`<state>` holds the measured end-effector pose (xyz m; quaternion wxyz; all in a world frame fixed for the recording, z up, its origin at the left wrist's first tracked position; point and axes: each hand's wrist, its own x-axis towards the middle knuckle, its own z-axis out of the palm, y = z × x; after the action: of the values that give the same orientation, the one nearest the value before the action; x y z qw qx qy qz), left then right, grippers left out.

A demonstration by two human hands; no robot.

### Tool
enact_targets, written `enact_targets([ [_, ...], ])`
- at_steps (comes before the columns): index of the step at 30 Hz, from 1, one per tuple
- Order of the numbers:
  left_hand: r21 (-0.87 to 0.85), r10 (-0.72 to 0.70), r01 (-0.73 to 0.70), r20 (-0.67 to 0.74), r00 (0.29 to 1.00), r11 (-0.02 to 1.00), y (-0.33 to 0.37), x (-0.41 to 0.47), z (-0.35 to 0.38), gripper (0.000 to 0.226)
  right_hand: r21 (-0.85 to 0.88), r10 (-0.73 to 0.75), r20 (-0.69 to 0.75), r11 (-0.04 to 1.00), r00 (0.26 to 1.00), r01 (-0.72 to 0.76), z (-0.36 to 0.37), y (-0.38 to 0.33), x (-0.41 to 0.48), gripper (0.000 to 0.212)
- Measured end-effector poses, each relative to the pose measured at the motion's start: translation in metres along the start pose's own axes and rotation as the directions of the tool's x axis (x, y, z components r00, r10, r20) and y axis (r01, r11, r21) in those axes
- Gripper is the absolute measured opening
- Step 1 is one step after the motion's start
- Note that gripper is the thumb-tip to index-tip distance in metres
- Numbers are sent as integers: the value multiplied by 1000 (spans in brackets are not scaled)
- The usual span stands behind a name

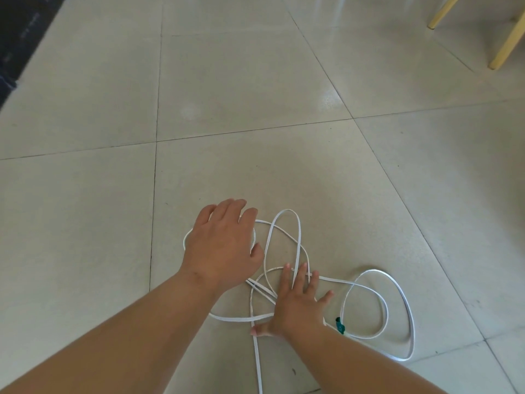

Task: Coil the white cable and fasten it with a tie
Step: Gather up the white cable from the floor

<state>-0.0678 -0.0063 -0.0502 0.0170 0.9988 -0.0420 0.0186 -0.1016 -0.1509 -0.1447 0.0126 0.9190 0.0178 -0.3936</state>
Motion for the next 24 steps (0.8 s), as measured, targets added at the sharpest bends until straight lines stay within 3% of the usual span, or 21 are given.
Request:
enact_targets([
  [5,-31,4,-3,27,1000,1000,0,0,-2,55,-36,-86,-94,996,992,83,-2,-1,-1,114],
  [9,-7,-7,7,9,1000,1000,-2,1,1,51,48,-209,-270,972,940,230,-6,8,2,83],
  [12,-15,7,-7,-55,998,1000,-3,5,4,48,183,-179,-346,950,921,254,-11,16,8,79],
  [15,-10,27,-28,-93,995,1000,-1,9,4,47,295,-99,-333,934,938,203,-13,21,16,85],
  [20,-14,35,-37,-91,995,999,-1,14,4,45,176,-51,-273,979,961,102,-20,20,22,32],
  [24,5,18,-17,-51,999,1000,1,18,1,45,7,-105,-280,994,954,112,-17,21,25,29],
])
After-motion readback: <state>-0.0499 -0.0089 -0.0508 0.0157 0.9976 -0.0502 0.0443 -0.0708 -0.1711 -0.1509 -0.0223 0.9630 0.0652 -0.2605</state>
